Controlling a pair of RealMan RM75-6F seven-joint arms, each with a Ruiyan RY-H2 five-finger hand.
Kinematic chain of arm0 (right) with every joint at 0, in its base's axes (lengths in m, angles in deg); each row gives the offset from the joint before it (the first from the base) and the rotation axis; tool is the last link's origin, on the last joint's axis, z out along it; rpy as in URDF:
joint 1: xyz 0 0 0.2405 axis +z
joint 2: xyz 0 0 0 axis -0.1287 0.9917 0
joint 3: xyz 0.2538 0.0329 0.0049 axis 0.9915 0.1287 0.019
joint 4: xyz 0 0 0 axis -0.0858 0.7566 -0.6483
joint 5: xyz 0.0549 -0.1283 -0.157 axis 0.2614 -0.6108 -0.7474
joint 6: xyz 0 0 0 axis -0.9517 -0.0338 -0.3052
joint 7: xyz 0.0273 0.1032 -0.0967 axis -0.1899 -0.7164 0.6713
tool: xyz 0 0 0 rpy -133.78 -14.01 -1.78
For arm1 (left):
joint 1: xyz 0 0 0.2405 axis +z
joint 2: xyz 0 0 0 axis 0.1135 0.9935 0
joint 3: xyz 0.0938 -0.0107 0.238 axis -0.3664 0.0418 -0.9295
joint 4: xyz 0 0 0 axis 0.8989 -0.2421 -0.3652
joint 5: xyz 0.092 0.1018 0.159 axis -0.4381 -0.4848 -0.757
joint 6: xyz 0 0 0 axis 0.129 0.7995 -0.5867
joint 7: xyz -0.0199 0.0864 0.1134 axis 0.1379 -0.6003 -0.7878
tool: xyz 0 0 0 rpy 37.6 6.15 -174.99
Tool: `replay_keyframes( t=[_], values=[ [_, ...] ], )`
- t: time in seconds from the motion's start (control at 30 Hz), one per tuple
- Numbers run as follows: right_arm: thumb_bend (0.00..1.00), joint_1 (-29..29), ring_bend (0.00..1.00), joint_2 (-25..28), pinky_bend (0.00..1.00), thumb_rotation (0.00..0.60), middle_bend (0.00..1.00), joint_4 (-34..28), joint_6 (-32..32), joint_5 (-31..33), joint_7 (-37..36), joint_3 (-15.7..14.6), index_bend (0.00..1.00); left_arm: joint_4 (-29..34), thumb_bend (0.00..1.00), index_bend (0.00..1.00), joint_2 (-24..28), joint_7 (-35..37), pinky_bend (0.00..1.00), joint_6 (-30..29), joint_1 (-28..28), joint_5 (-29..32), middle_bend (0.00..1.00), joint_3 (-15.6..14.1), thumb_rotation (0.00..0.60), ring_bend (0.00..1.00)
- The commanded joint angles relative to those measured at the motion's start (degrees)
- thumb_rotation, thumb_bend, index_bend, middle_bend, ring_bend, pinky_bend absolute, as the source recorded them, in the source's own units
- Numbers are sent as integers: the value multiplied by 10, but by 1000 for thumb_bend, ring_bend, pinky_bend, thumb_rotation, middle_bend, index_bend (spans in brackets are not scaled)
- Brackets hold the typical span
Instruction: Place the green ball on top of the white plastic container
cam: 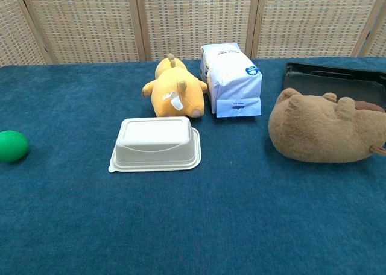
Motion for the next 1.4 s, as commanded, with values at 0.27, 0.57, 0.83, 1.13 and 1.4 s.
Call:
replay_keyframes(
  t=[0.27,0.57,0.83,1.13,1.4],
  values=[
    [0,1,0,1,0,600,0,0,-3,4,-4,0,15,-8,7,0,-2,9,0,24,-11,9,0,2,600,0],
    [0,5,0,-5,0,600,0,-6,-15,18,9,5,50,-206,13,0,-84,65,0,217,-128,95,0,46,600,0],
    [0,11,0,-13,0,600,0,-3,-30,35,25,8,67,-409,28,0,-180,201,28,275,-191,56,0,28,600,0],
    [0,14,0,-19,0,600,0,-2,-38,41,38,8,70,-461,33,1,-211,239,115,303,-225,46,44,15,600,47],
    [0,13,0,-18,0,600,0,-2,-38,48,33,10,71,-471,44,173,-219,218,217,338,-244,57,146,8,600,162]
  ],
)
